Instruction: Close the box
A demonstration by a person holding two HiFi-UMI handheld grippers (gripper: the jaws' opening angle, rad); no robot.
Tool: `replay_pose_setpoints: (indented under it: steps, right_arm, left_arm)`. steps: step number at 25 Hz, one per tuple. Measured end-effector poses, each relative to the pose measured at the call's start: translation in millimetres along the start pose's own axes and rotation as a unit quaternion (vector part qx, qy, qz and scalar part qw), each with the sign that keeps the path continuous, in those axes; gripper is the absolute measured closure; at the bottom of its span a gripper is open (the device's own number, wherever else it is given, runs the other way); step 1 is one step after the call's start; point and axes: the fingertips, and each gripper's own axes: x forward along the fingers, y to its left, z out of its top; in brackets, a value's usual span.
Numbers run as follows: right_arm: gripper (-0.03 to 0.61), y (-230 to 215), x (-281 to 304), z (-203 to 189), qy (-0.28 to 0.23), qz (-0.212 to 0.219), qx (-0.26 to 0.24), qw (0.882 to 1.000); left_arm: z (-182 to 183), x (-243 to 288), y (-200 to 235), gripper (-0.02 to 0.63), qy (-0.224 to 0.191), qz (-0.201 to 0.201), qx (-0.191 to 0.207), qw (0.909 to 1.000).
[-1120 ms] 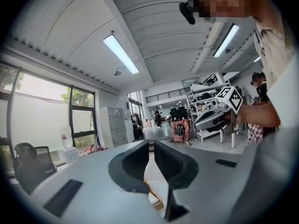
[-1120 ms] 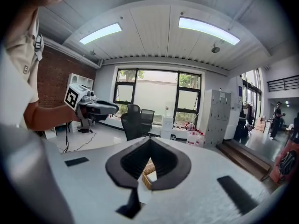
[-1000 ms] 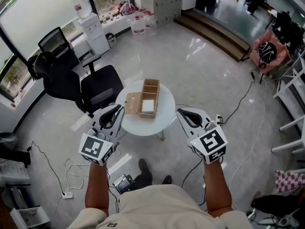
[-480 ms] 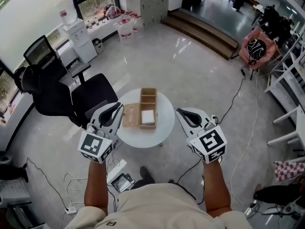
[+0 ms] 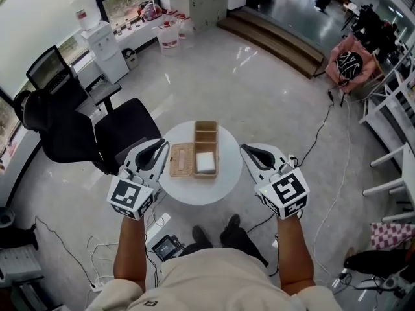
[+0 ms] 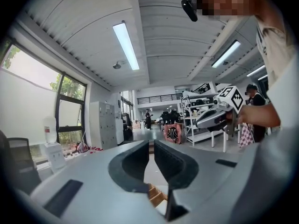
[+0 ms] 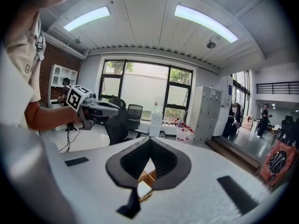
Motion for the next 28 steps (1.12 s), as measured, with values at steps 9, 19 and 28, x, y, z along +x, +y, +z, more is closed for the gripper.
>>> replay_pose_setpoints:
  steps: [9,19,28]
  right_arm:
    - [0.584,-32,49,-21,0.004,0.039,0.008,0.999]
    - [0.584,-58,101,-57,0.022,0.072,0.017,0.997]
    - [0.584,-62,144,-109,0.055,0.094,0.027,0.994]
  left_arm:
    - [-34,27,29,0.577,0.032,0.038,-0.02,0.9986]
    - [-102,50,53,0.577,0.088,0.077,-0.074,0.9903]
    - [-200,58,63,0.577,0.136,0.092,-0.145,0.9756]
